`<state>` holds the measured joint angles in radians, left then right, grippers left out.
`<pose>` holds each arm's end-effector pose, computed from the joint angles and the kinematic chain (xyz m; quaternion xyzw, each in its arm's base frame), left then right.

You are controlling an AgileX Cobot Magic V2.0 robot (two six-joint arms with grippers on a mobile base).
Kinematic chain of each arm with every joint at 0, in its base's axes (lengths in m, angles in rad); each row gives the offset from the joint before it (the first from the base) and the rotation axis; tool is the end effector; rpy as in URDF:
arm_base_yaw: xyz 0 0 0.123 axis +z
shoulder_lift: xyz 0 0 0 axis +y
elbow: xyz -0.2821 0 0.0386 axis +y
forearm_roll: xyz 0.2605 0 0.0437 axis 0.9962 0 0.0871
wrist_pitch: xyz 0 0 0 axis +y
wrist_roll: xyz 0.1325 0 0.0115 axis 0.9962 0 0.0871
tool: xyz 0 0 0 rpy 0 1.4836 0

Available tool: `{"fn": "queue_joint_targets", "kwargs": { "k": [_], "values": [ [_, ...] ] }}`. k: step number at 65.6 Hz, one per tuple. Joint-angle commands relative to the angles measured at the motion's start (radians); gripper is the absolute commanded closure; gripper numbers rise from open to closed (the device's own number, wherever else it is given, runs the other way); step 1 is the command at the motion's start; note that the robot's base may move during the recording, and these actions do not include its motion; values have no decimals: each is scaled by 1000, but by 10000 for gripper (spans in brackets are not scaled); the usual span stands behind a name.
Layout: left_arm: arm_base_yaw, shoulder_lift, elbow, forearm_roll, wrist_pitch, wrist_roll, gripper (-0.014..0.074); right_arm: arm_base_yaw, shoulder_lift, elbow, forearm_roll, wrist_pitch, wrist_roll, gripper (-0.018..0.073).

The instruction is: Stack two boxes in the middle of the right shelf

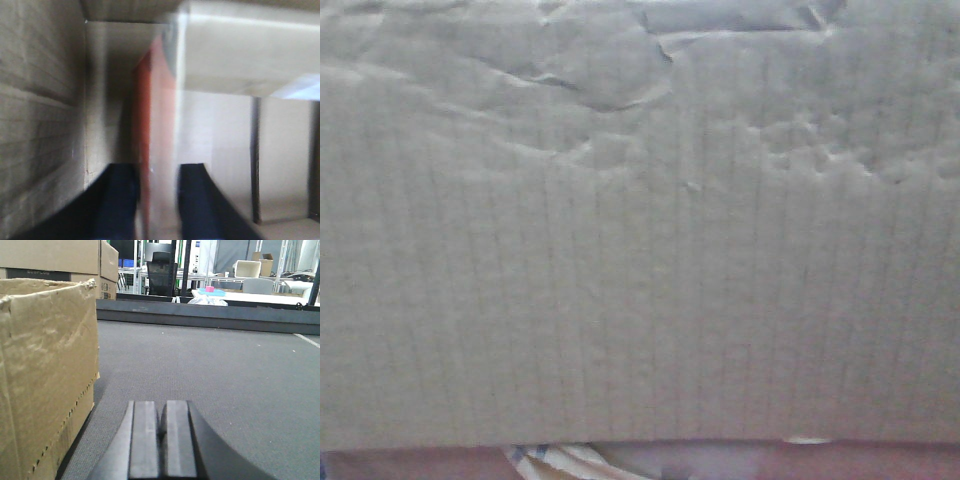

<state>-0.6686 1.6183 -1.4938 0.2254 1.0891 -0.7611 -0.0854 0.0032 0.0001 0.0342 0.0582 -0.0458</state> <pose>0.3091 -0.2106 0.2968 -0.0160 0.9695 -0.0615 0.2366 0.1112 -0.0093 0.2087 0.0250 0.6975 -0.0340 0.7153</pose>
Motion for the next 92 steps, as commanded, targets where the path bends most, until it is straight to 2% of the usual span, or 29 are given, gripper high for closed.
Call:
{"fn": "queue_joint_targets", "kwargs": {
  "k": [1, 10, 23, 30, 37, 41, 55, 61, 71, 92],
  "values": [
    [-8, -7, -11, -5, -8, -2, 346, -2, -3, 0, 1, -21, -7, 721],
    [-8, -9, -57, -5, 9, 2, 286, -2, -3, 0, 1, -21, -7, 721],
    [-8, -39, -184, -1, 88, 55, 277, -2, -3, 0, 1, -21, -7, 721],
    [-8, -75, -235, 53, 132, 82, 277, -2, -3, 0, 1, -21, -7, 721],
    [-8, -120, -241, 158, 132, 115, 277, -2, -3, 0, 1, -21, -7, 721],
    [1, -148, -226, 168, 132, 131, 277, -2, -3, 0, 1, -21, -7, 721],
    [55, -185, -127, 158, 132, 131, 277, -2, -3, 0, 1, -21, -7, 721],
    [73, -185, -79, 116, 132, 131, 277, -2, -3, 0, 1, -21, -7, 721],
    [75, -185, -27, 65, 132, 131, 277, -2, -3, 0, 1, -21, -7, 721],
    [87, -136, 15, 50, 132, 131, 277, -2, -3, 0, 1, -21, -7, 721]
  ]
}}
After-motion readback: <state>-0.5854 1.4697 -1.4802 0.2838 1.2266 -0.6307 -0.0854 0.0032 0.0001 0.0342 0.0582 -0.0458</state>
